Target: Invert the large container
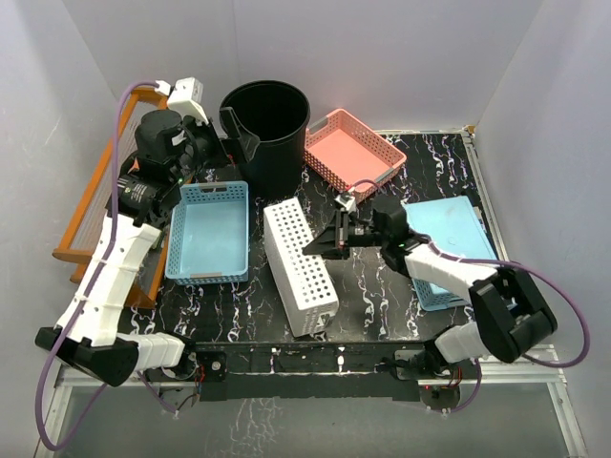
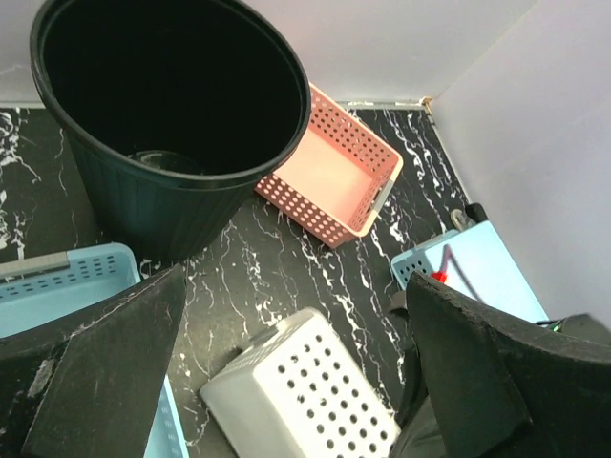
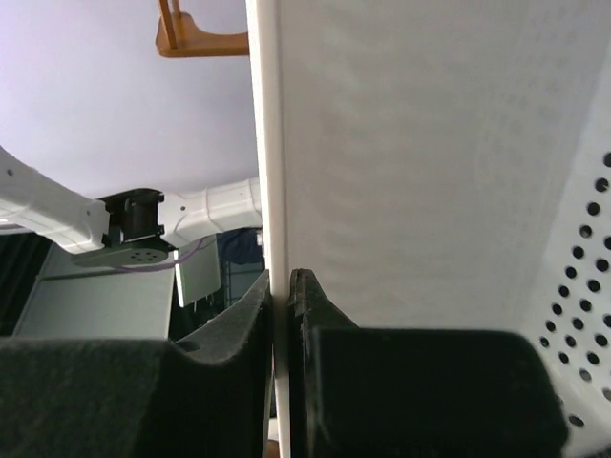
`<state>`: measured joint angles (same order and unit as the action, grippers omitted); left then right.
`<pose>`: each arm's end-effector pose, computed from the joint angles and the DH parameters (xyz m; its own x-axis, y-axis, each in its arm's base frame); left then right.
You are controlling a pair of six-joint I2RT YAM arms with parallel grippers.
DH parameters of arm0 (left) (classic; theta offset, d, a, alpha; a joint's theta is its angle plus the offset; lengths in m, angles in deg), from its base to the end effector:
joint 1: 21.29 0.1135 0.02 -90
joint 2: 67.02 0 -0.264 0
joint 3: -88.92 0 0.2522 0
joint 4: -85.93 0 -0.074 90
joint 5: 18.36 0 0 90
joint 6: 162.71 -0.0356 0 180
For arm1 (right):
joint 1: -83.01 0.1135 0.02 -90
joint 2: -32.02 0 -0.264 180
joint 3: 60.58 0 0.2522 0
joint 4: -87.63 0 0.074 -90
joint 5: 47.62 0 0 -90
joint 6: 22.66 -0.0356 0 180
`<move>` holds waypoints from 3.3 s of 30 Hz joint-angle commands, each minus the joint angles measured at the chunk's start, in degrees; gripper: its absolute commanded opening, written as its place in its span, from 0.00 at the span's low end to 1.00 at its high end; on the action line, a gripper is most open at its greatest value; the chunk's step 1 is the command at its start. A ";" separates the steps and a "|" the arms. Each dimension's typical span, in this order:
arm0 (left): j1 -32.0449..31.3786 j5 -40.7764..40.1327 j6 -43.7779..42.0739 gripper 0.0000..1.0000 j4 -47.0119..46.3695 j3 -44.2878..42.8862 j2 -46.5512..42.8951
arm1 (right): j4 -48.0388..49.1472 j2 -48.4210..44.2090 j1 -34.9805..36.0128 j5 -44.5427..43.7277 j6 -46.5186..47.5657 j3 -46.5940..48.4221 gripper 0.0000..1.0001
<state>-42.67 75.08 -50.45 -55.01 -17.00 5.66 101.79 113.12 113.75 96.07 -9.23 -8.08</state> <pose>0.2426 -0.0973 0.4927 -0.2463 -0.3097 -0.9184 0.3524 0.8541 -0.3825 0.2369 0.1742 0.2299 -0.9966 0.0775 -0.0295 -0.0176 0.1495 0.9886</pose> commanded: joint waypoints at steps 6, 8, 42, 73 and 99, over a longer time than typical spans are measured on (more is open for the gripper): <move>0.03 1.59 -1.21 0.99 -1.03 4.20 -1.14 | -36.07 -7.86 -15.11 -0.51 28.19 2.05 0.49; 0.03 1.60 -1.25 0.99 -0.98 5.17 -0.85 | -43.47 -7.49 -16.37 -2.67 33.98 4.19 0.68; 0.03 3.32 -1.46 0.99 1.11 12.78 2.20 | -70.02 -9.33 -20.99 -31.08 56.19 19.14 0.77; 0.03 4.35 0.15 0.99 10.80 24.33 -4.00 | -62.69 46.94 -10.29 -47.69 74.10 77.87 0.56; 0.03 3.43 -1.59 0.99 9.45 21.02 -3.09 | -51.60 28.93 -19.00 -23.15 50.61 66.74 0.00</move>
<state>-42.67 78.27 -51.65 -45.33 5.49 3.00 40.05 146.47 97.80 60.44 49.76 63.92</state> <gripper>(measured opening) 0.986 0.056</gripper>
